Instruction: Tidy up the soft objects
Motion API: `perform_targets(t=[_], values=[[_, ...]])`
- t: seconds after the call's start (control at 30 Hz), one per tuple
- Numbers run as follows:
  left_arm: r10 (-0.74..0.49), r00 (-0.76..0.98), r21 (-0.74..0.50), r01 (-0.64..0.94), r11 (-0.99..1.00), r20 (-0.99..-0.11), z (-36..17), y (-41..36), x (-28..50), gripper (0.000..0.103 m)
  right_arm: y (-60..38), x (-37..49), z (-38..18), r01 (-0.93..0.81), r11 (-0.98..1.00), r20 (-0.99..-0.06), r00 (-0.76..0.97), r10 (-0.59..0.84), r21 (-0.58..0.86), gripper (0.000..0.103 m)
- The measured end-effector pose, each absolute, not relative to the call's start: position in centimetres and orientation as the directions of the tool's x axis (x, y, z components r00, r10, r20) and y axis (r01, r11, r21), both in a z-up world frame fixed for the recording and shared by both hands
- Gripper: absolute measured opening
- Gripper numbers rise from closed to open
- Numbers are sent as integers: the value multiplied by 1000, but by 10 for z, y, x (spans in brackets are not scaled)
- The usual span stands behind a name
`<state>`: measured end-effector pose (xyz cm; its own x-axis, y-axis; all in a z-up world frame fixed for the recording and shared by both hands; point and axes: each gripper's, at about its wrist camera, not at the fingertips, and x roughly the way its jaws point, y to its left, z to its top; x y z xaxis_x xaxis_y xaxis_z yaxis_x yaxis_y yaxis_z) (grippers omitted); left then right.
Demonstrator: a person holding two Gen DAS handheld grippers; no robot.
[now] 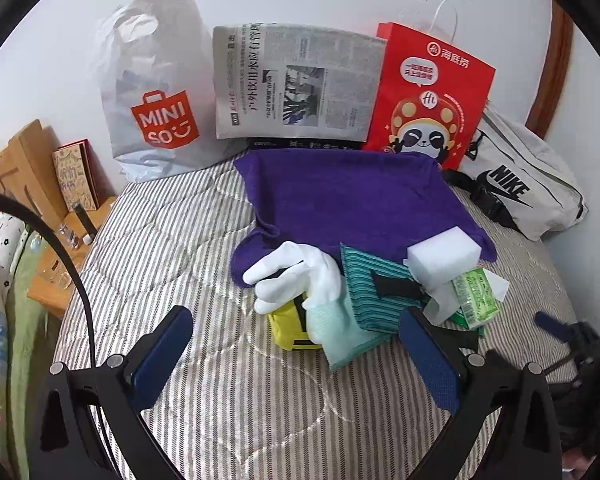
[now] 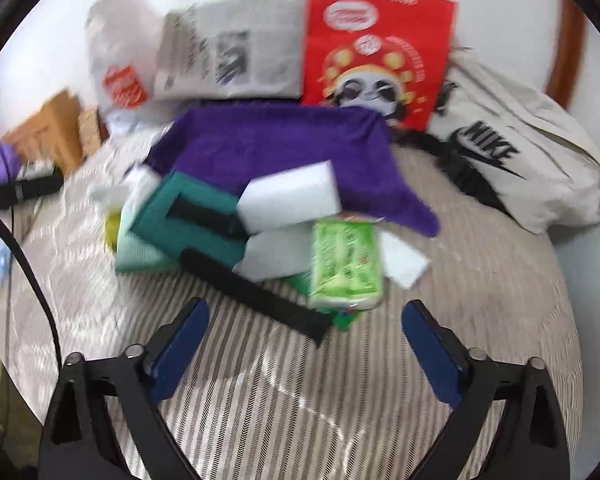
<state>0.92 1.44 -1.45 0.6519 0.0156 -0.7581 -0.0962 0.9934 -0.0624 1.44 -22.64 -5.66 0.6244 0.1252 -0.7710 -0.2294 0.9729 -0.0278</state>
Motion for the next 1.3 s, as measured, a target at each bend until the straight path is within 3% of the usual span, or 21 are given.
perform_targets(t=[0.13, 0.33, 0.57, 0.6, 0.67, 0.7, 0.73, 0.9, 1.07, 1.3], values=[[18, 635, -69, -113, 991, -772, -21, 22, 10, 103, -205, 19, -87, -312, 946, -799, 589, 121, -86, 71], [11, 612, -92, -138, 986, -791, -31, 36, 12, 103, -186, 26, -119, -372, 919, -818, 565, 109, -134, 64], [-12, 601, -116, -135, 984, -799, -39, 42, 16, 103, -161, 30, -129, -399, 865, -758, 651, 32, -306, 60], [-16, 600, -119, -133, 984, -800, -40, 43, 16, 103, -159, 31, -128, -401, 859, -750, 661, 31, -319, 56], [-17, 596, -120, -133, 984, -803, -43, 44, 18, 103, -157, 32, -128, -411, 850, -742, 669, 37, -329, 37], [-17, 593, -120, -135, 984, -805, -44, 45, 19, 103, -157, 33, -128, -414, 850, -741, 671, 43, -325, 16], [-18, 591, -121, -135, 983, -806, -45, 46, 20, 103, -156, 35, -128, -423, 851, -746, 663, 57, -311, 12], [-26, 582, -129, -138, 982, -813, -51, 51, 20, 103, -158, 35, -118, -438, 864, -770, 630, 98, -248, 12], [-47, 578, -155, -139, 978, -815, -55, 54, 22, 103, -168, 39, -105, -456, 887, -809, 548, 213, -75, 12], [-62, 579, -171, -135, 976, -813, -55, 58, 21, 103, -161, 56, -117, -456, 886, -847, 500, 178, -83, 12]])
